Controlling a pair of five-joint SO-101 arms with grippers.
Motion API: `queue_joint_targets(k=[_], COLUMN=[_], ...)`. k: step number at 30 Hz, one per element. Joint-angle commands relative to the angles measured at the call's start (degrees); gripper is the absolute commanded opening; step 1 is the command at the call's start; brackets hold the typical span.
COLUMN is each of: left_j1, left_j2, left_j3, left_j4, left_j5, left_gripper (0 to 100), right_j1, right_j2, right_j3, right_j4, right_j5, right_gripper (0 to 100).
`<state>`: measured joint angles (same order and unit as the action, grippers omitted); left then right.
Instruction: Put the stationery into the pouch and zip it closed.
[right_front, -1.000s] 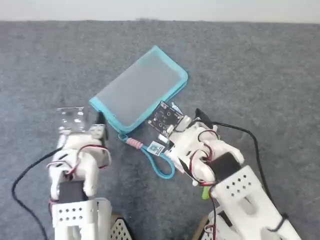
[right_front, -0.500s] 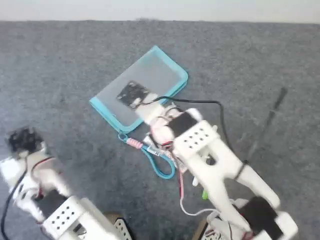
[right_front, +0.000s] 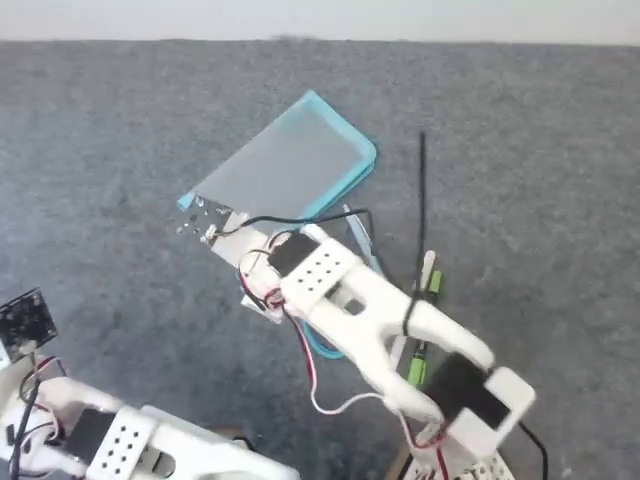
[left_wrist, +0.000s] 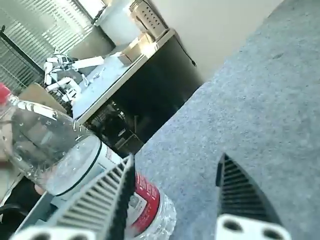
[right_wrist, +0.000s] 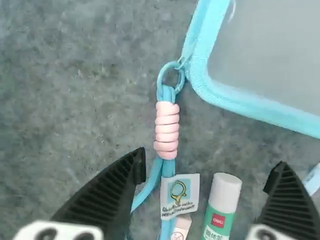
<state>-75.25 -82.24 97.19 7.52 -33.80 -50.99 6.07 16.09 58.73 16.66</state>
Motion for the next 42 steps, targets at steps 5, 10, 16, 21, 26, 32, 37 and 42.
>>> queue_joint_targets(k=[5,10,16,21,26,32,37,42], left_j1=[0.09,0.09,0.00,0.00,-0.26,0.09,0.62,3.60], left_j2=[0.18,0.18,0.18,0.18,0.18,0.18,0.18,0.09], left_j3=[-0.40,-0.40,-0.40,-0.40,-0.40,-0.40,-0.40,-0.40], left_j4=[5.89,8.79,11.16,11.16,11.16,11.16,11.78,19.87], left_j5=[-4.75,-4.84,-5.63,-6.33,-6.33,-6.33,-6.33,-6.77], left_gripper=[25,25,25,25,25,25,25,25], right_j1=[-1.10,-1.27,-1.45,-1.45,-1.45,-0.92,3.47,8.75], right_j2=[2.07,4.88,7.96,10.95,15.96,19.38,13.41,0.40], right_j3=[-3.96,-4.13,-4.40,-6.95,-9.85,-14.33,-18.99,-18.90], right_j4=[-1.89,-3.03,-5.58,-6.20,-6.11,-0.92,8.13,14.81], right_j5=[-0.97,-0.88,-0.88,-0.88,-0.62,-0.70,-1.67,-1.58], right_gripper=[36.2,36.1,35.5,19.6,9.1,1.3,0.7,0.6])
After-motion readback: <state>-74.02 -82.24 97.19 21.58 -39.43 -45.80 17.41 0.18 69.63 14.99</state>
